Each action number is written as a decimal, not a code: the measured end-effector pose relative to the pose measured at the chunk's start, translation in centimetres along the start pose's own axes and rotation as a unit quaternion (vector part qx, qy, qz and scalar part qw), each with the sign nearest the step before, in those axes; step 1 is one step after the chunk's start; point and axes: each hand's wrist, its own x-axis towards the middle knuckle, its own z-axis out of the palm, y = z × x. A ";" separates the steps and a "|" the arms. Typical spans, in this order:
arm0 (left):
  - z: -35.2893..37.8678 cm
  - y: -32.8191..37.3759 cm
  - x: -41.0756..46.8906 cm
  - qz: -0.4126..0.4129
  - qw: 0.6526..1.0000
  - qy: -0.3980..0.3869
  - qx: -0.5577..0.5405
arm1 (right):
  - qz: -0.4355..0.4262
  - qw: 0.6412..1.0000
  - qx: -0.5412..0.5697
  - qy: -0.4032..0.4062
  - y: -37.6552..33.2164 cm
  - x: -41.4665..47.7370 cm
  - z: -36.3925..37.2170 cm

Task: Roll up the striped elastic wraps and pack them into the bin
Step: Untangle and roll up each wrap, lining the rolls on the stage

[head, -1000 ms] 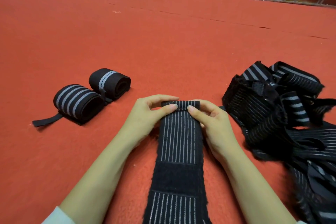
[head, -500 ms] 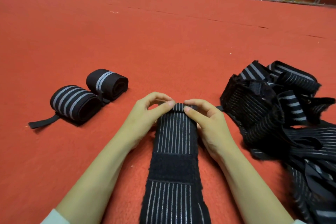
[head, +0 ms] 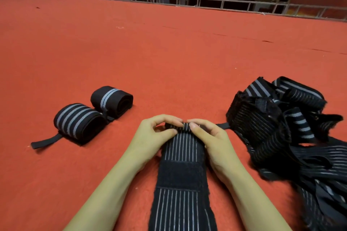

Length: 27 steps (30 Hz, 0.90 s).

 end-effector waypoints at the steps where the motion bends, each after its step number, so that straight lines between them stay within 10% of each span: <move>1: 0.0 0.1 0.0 -0.012 1.000 -0.014 -0.016 | -0.003 1.000 -0.006 -0.006 0.0 -0.1 0.0; 27: 0.2 0.0 0.0 -0.020 0.999 0.003 -0.046 | -0.021 0.999 -0.024 -0.004 0.3 -0.2 0.6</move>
